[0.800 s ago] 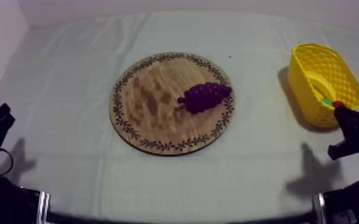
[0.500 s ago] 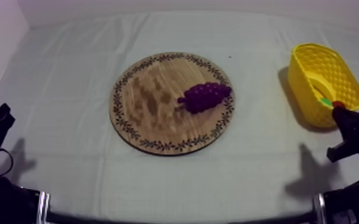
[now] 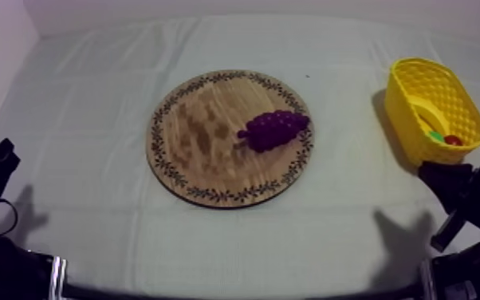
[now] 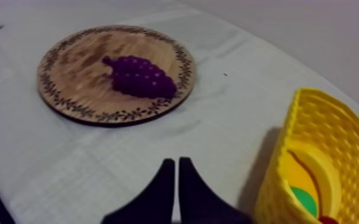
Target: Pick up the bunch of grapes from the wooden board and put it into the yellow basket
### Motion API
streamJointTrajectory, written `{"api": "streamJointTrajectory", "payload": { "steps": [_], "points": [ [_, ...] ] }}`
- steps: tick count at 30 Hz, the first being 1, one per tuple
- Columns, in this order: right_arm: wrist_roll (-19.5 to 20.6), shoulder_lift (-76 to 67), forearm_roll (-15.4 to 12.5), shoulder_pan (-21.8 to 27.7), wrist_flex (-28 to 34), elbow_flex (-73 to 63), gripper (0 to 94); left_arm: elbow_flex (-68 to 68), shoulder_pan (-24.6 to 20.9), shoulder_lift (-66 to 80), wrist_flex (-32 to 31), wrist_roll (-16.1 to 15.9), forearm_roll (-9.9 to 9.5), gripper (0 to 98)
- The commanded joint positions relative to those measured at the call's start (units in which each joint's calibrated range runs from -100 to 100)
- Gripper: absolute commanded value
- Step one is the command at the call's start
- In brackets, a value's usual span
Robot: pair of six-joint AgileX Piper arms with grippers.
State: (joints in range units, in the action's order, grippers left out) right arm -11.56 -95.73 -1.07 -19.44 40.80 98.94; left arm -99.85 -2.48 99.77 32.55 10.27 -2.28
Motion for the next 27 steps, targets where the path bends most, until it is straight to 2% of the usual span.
{"api": "streamJointTrajectory", "payload": {
  "steps": [1,7,11,13,19,27],
  "points": [
    [0.1,0.5,0.1,-1.7,1.3,-0.7,0.5,0.0,0.0,0.0,0.0,0.0,0.01,0.0],
    [2.8,11.0,4.6,-3.4,-5.2,-3.4,0.7,0.0,0.0,0.0,0.0,0.0,0.01,0.0],
    [5.1,20.9,7.9,-4.4,-3.9,-11.6,0.8,0.0,0.0,0.0,0.0,0.0,0.01,0.0],
    [5.7,26.4,8.6,-4.9,-0.3,-17.5,0.8,0.0,0.0,0.0,0.0,0.0,0.01,0.0],
    [5.8,43.2,8.6,-6.5,13.4,-38.0,0.7,0.0,0.0,0.0,0.0,0.0,0.01,0.0],
    [3.6,62.8,6.4,-6.7,31.5,-66.2,0.7,0.0,0.0,0.0,0.0,0.0,0.01,0.0]
  ]
}}
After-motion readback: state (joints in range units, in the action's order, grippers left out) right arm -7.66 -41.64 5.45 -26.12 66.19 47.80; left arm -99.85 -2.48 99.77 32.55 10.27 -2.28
